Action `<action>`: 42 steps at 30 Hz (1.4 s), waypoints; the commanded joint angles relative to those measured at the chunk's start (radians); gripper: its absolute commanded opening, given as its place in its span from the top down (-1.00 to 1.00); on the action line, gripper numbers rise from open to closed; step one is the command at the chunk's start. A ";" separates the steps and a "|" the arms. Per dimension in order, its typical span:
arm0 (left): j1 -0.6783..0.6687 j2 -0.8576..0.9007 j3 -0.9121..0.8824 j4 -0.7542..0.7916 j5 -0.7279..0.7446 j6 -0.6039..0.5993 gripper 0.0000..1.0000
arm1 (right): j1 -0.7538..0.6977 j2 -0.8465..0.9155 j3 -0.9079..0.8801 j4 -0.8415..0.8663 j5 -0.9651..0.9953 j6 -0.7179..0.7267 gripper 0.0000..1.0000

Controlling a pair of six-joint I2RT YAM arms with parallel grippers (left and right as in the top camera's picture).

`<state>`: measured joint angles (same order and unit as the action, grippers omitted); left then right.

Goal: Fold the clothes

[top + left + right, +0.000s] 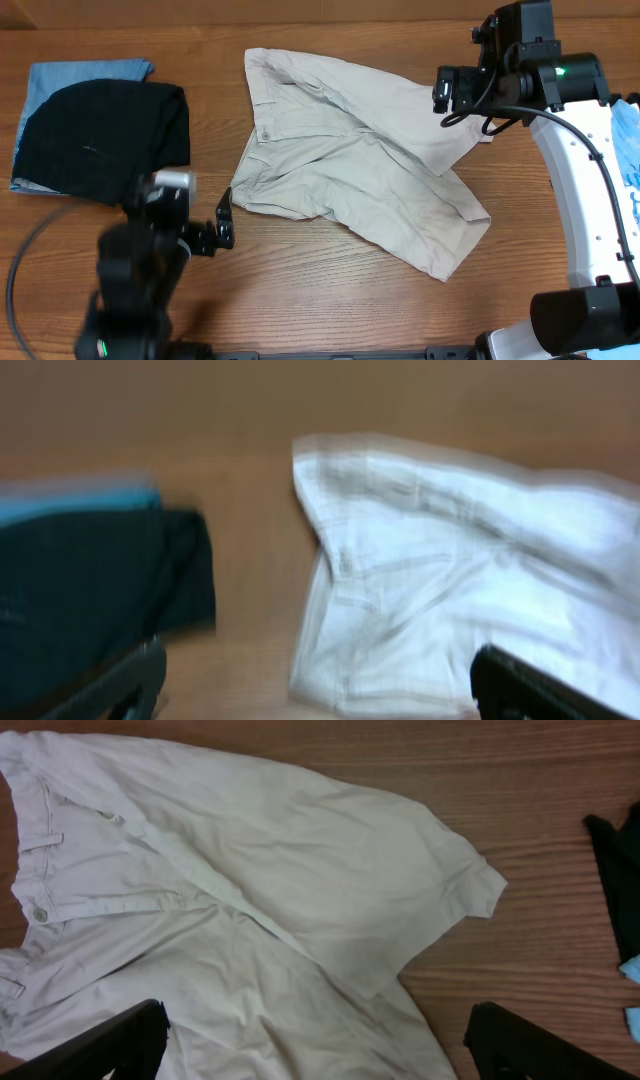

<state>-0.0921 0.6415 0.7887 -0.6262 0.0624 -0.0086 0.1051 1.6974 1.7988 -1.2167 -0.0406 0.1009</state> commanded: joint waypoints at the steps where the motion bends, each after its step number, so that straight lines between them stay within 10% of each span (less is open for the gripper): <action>1: -0.006 0.288 0.232 -0.182 0.017 -0.014 -1.00 | -0.002 -0.013 0.013 0.003 0.002 0.005 -1.00; 6: -0.006 0.582 0.346 -0.280 0.017 -0.013 -1.00 | -0.002 -0.013 0.013 0.003 0.002 0.005 -1.00; 19: -0.006 1.081 0.346 -0.219 0.115 0.110 -0.22 | -0.002 -0.013 0.013 0.003 0.002 0.005 -1.00; 42: -0.005 1.104 0.346 -0.104 0.076 0.110 -0.51 | -0.002 -0.013 0.013 0.003 0.002 0.005 -1.00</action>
<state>-0.0921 1.7432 1.1175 -0.7418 0.1497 0.0856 0.1051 1.6974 1.7988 -1.2182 -0.0410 0.1013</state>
